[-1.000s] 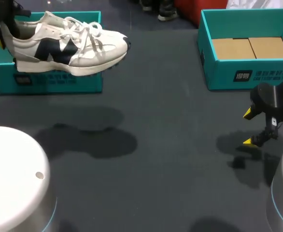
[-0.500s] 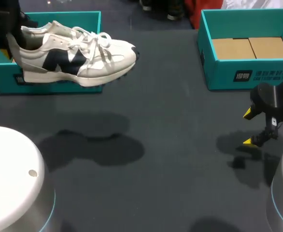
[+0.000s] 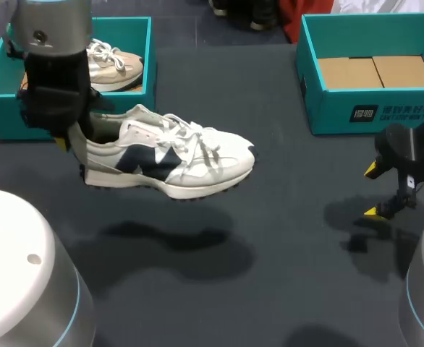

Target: Take the shoe out of the shoebox, open the shoe tongue, remove and reinsert the insole, then place the shoe into the shoebox

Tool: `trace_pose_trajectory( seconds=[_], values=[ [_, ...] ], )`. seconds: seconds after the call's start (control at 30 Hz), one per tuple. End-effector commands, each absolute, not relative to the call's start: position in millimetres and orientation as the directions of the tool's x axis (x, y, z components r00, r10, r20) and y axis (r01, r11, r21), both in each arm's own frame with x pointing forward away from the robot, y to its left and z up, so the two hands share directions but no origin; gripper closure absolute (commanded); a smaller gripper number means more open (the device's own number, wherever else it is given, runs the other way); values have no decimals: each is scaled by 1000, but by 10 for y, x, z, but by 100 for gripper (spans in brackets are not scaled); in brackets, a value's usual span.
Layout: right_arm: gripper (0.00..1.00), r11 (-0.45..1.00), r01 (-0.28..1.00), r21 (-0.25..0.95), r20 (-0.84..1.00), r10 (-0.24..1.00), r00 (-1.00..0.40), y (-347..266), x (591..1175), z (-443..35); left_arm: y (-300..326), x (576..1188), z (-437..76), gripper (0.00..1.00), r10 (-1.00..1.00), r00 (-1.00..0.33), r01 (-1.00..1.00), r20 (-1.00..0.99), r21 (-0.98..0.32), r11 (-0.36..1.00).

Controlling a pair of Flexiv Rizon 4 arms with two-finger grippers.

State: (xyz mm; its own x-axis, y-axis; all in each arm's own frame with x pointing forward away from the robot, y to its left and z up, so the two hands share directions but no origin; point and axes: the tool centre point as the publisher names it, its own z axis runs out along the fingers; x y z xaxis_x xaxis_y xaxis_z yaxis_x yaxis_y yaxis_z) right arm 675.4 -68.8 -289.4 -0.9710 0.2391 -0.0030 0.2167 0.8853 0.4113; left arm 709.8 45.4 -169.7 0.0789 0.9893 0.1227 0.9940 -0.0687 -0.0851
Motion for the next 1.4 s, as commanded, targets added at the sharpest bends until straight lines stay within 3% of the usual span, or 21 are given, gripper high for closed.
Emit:
trace_pose_trajectory(
  seconds=[0.03, 0.37, 0.67, 0.77, 1.23, 1.4],
  values=[
    [0, 886, 216, 411, -6, 240, -971, -690, 6735, -2897, 361, 7099, -1748, 100, 988, 79, 994, 135, -82, -68],
    [0, 886, 216, 411, -6, 240, -971, -690, 6735, -2897, 361, 7099, -1748, 100, 988, 79, 994, 135, -82, -68],
    [0, 886, 216, 411, -6, 240, -971, -690, 6735, -2897, -25, 7064, -2311, 100, 981, 73, 992, 179, -113, -53],
    [0, 886, 216, 411, -6, 240, -971, -690, 6735, -2897, -125, 7031, -2521, 100, 980, 22, 998, 198, -54, -12],
    [0, 886, 216, 411, -6, 240, -971, -690, 6735, -2897, -125, 7031, -2521, 100, 980, 22, 998, 198, -54, -12],
    [0, 886, 216, 411, -6, 240, -971, -690, 6735, -2897, -400, 7089, -2926, 100, 965, 80, 997, 249, -33, -74]
  ],
)
